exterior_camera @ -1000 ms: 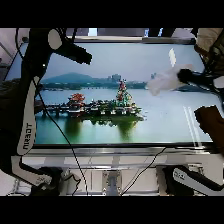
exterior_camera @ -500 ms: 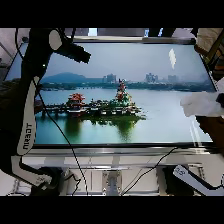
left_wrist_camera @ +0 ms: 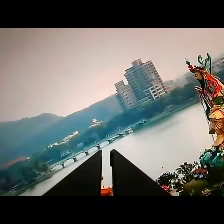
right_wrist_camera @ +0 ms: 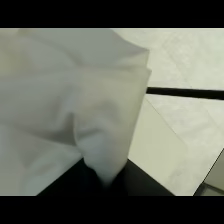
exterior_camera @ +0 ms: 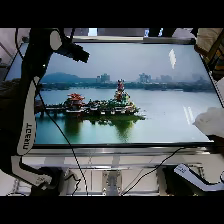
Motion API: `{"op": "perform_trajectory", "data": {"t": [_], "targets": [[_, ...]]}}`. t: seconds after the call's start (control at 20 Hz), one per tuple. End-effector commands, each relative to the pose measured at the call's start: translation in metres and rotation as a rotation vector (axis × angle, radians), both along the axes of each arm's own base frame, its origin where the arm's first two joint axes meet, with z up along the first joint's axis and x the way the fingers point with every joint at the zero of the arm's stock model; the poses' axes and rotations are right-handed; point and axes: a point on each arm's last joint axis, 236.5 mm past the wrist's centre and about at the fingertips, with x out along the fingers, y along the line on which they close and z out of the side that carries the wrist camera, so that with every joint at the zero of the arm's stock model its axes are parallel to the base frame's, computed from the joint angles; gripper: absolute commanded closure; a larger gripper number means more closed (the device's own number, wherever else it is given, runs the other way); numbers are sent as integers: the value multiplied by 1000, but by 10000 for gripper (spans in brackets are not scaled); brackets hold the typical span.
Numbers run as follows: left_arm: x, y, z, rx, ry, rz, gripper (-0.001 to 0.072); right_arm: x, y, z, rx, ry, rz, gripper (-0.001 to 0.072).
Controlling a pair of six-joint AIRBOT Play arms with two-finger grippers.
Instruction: Fold the shirts.
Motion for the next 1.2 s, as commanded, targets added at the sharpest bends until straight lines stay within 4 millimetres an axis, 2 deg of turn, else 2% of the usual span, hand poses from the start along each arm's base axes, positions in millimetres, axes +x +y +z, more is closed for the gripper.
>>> {"op": "perform_trajectory", "data": {"t": [0.0, 0.05, 0.1, 0.15, 0.4, 0.45, 0.5, 0.65, 0.75, 0.85, 1.15], "targets": [[2, 0, 2, -1, -13, 2, 637, -34, -5, -5, 30, -35, -125, 660], [2, 0, 2, -1, -13, 2, 637, -36, -6, -6, 33, -53, -136, 570], [2, 0, 2, -1, -12, 2, 637, -39, -8, -5, 26, -45, -141, 406], [2, 1, 2, 0, -10, 2, 637, -42, -10, -3, 13, -31, -139, 332], [1, 1, 1, 2, -6, 3, 637, -41, -10, -3, 12, -35, -140, 334], [1, 1, 1, 2, -6, 3, 637, -35, -9, -5, 22, -65, -139, 335], [1, 1, 1, 2, -5, 2, 637, -23, -6, -8, 41, -120, -134, 335], [1, 1, 1, 2, -6, 3, 637, 32, 9, -16, 134, -372, -111, 336], [1, 1, 1, 2, -6, 2, 637, 54, 16, -14, 172, -479, -106, 336], [1, 1, 1, 2, -6, 2, 637, 62, 20, -14, 193, -514, -106, 336], [1, 1, 1, 2, -6, 2, 637, 62, 20, -14, 192, -513, -107, 336]]}}
